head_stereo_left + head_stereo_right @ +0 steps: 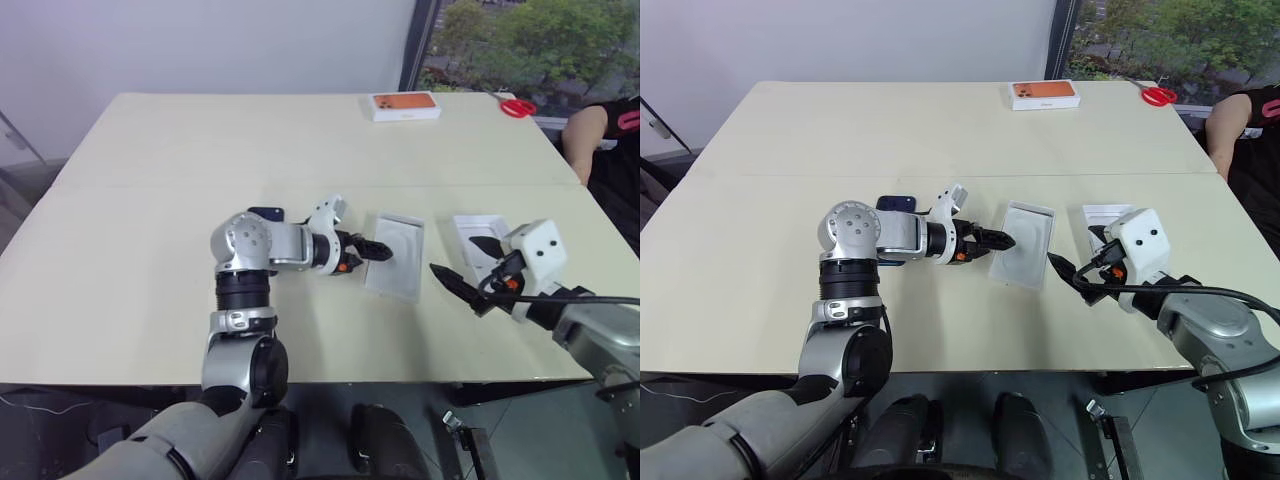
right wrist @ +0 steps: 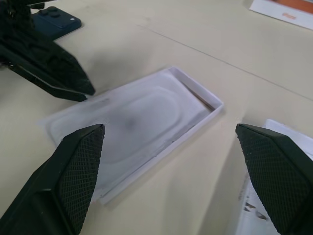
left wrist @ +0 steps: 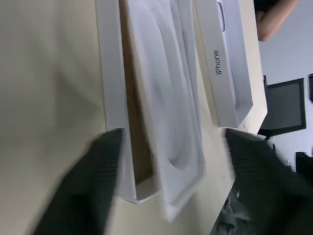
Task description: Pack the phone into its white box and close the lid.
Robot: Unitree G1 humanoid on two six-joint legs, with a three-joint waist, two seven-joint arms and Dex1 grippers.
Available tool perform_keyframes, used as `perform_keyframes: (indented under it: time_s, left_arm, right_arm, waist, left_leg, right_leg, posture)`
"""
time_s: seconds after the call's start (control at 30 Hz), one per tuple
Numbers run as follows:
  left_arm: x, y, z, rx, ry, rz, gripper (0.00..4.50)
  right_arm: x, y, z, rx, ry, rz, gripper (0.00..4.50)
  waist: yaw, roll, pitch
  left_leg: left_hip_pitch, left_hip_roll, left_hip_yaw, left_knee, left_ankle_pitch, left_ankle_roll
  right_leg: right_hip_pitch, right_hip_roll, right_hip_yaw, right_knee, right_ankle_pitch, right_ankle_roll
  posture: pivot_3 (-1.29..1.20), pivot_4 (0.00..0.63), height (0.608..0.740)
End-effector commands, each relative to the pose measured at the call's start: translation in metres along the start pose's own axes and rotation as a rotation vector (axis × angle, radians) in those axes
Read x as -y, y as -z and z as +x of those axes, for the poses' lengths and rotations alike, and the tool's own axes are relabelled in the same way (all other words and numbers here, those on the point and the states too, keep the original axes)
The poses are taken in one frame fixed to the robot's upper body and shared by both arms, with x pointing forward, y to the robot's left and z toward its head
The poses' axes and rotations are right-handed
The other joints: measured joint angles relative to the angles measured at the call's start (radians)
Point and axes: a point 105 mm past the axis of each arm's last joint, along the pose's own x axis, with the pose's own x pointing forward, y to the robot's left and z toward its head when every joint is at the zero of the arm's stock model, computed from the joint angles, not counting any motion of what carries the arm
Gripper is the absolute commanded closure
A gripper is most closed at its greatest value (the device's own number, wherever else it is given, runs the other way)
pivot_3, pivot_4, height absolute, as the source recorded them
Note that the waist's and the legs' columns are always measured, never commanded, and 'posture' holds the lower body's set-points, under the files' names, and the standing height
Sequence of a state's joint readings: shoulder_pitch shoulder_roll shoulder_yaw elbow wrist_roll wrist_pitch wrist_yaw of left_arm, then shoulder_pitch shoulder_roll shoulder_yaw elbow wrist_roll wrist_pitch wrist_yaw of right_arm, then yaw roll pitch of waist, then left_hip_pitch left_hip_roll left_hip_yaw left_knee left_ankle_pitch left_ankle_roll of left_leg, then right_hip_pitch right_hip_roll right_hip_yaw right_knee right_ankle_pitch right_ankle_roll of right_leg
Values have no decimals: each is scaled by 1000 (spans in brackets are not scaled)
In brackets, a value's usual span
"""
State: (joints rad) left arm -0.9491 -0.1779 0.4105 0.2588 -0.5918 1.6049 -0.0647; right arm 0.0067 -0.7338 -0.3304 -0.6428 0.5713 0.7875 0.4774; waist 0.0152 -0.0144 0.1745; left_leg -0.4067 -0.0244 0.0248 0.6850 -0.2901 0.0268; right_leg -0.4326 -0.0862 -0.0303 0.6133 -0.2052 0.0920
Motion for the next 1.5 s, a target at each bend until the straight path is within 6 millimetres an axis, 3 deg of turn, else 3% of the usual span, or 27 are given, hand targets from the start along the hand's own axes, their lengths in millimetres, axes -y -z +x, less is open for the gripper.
perform_keyframes:
  time_s: [0.03, 0.07, 0.17, 0.27, 0.4, 0.67, 0.97, 1.3, 1.5]
  left_arm:
    - [17, -15, -13, 67, 88, 42, 127]
    - [12, -22, -22, 106, 79, 57, 127]
    - [-1, -38, -45, 222, 19, 162, 71]
    - [-10, -47, -58, 310, -34, 293, 71]
    - [-27, -49, -86, 391, -106, 587, 71]
    - [-37, -18, -107, 267, -49, 949, 71]
    - [-43, 12, -117, 172, 14, 1004, 71]
    - [-47, 26, -118, 127, 37, 998, 71]
    - [-46, 25, -117, 133, 40, 995, 71]
  right_arm:
    - [-2, -14, 4, 37, 1, -42, 0]
    - [-1, -14, 8, 28, 9, -40, 0]
    - [3, -11, 20, -14, 40, -15, 903]
    - [3, -10, 27, -36, 41, -1, 2388]
    - [0, -9, 52, -90, 25, 8, 4458]
    - [10, 2, 105, -211, 70, 0, 4458]
    - [19, 17, 138, -285, 143, 16, 4458]
    - [26, 19, 145, -270, 190, -6, 4458]
    - [16, 10, 133, -228, 122, -78, 4458]
  waist:
    - [-1, 0, 0]
    - [-3, 0, 0]
    - [-10, 0, 0]
    - [-3, 1, -1]
    - [-3, 1, -1]
    - [-3, 1, -1]
    - [-10, 2, 0]
    - [-13, 2, 0]
    - [-12, 2, 0]
  left_leg:
    - [0, 0, 0, 0, 0, 0]
    - [0, 0, 0, 0, 0, 0]
    - [1, 1, 1, 0, 0, 0]
    - [1, 2, 0, -1, 1, -1]
    - [0, 1, 1, -2, 3, -6]
    - [-1, 1, 1, -2, 3, -5]
    - [-2, 1, 1, -1, 2, -4]
    - [-1, 1, 1, -2, 2, -4]
    - [-1, 1, 1, -2, 2, -4]
  right_leg:
    - [0, 0, 0, 0, 0, 0]
    - [0, 0, 0, 0, 0, 0]
    - [-1, 1, 0, 1, 0, 0]
    - [-1, 1, 0, 1, 0, -1]
    - [-2, -1, 1, 1, 0, -3]
    - [-3, -4, 1, -1, -2, -7]
    - [-3, -2, 1, 0, 0, -4]
    - [-3, -1, 0, 1, 1, -2]
    - [-3, -1, 0, 1, 1, -2]
  posture:
    - [0, 150, 740]
    - [0, 150, 740]
    - [0, 150, 740]
    - [0, 150, 740]
    - [0, 150, 740]
    - [0, 150, 740]
    - [0, 150, 740]
    - [0, 150, 740]
    - [0, 150, 740]
